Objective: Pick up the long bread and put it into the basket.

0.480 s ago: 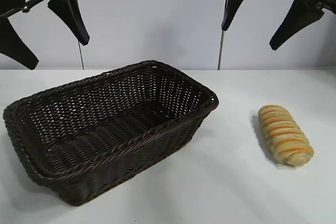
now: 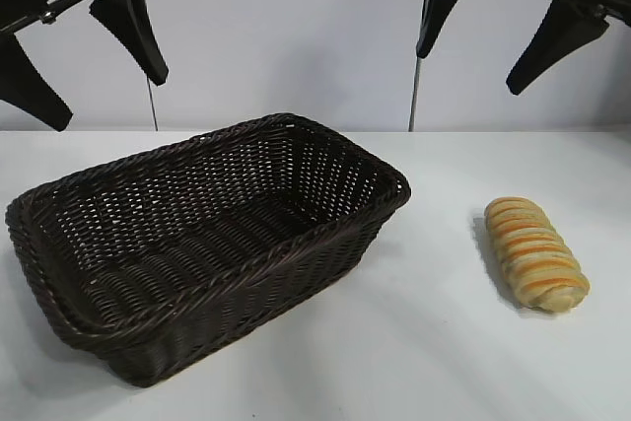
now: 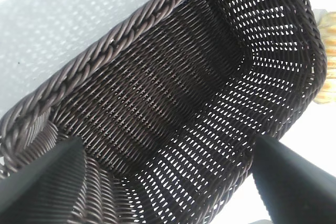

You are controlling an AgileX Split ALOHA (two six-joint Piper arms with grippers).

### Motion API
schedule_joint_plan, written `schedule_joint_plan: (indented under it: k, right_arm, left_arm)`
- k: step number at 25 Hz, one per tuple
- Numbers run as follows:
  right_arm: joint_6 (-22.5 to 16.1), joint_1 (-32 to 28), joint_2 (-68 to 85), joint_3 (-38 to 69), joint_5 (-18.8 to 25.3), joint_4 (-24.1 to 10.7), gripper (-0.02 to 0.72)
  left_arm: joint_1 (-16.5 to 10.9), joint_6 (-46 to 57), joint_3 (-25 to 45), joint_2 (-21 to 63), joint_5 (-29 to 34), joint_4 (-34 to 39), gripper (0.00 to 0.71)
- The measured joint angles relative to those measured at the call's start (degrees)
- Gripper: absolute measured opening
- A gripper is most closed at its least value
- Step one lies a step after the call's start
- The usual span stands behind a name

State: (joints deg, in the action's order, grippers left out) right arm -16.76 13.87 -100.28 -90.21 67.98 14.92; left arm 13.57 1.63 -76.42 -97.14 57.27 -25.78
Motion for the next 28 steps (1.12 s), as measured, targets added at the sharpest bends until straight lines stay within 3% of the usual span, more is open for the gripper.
schedule_joint_plan:
  k: [22, 28]
  right_arm:
    - [0.4, 0.0, 0.0, 0.0, 0.0, -0.2, 0.559]
    - [1.4, 0.0, 0.0, 0.0, 0.0, -0.2, 0.559]
  left_arm:
    - [0.0, 0.2, 0.0, 0.0, -3.3, 0.7, 0.627]
    - [0.0, 8.0, 0.4, 1.4, 1.1, 11.5, 0.627]
